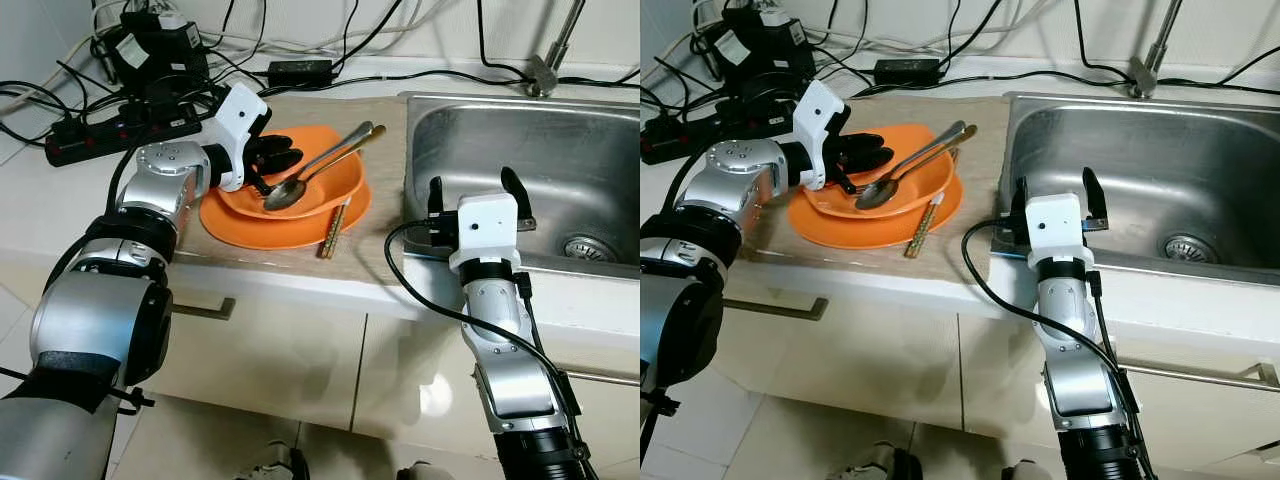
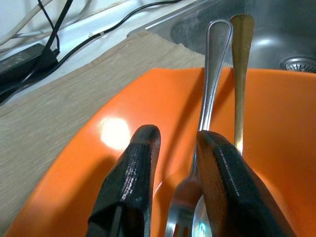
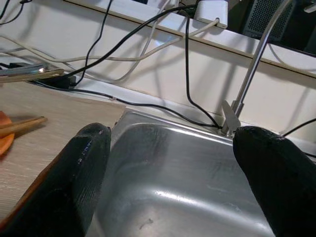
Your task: Kitchen organization
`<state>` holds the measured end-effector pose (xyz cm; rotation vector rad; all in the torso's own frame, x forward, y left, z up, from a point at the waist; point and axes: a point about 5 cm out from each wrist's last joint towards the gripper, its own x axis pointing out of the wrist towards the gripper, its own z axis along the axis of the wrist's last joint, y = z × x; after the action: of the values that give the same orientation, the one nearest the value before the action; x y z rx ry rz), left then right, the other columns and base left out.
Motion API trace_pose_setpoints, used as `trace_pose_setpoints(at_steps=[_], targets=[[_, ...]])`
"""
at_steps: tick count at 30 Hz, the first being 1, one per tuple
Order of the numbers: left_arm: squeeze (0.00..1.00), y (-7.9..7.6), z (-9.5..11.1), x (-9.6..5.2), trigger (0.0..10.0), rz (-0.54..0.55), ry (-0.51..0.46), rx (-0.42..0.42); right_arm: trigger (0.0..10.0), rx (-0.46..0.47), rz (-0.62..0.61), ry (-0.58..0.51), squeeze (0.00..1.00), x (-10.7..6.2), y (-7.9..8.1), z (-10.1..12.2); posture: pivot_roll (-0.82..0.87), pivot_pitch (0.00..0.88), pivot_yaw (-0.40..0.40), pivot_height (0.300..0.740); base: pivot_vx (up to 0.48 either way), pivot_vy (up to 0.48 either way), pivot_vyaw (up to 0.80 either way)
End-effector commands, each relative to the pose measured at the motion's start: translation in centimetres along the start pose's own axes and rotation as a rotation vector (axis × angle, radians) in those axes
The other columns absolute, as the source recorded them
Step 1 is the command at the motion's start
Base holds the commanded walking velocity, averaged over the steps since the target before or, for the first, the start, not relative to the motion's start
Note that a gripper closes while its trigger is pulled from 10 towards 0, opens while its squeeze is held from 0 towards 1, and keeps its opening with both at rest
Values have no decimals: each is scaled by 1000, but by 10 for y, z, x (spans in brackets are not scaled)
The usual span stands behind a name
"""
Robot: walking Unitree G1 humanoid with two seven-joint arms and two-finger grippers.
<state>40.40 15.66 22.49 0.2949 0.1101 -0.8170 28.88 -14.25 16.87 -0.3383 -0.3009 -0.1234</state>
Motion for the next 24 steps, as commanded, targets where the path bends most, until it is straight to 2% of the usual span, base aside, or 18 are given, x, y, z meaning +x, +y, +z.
trace_pose_setpoints(at_steps=[1,2,9,17,24], targets=[[459,2,3,-2,10000,5,14,37,10000,3,11,-23,0,3,3,5,-89,19,71,707,0,0,0],[0,1,2,-1,10000,2,17,34,10000,4,10,-24,0,3,3,6,-90,20,72,707,0,0,0],[0,-1,3,0,10000,-19,12,23,10000,5,9,-28,0,3,2,7,-90,20,72,707,0,0,0],[0,-13,15,12,10000,-107,-34,-15,10000,6,9,-26,0,4,3,6,-83,21,74,707,0,0,0],[0,-15,14,12,10000,-111,-30,-27,10000,8,12,-25,0,4,4,6,-81,21,74,707,0,0,0]])
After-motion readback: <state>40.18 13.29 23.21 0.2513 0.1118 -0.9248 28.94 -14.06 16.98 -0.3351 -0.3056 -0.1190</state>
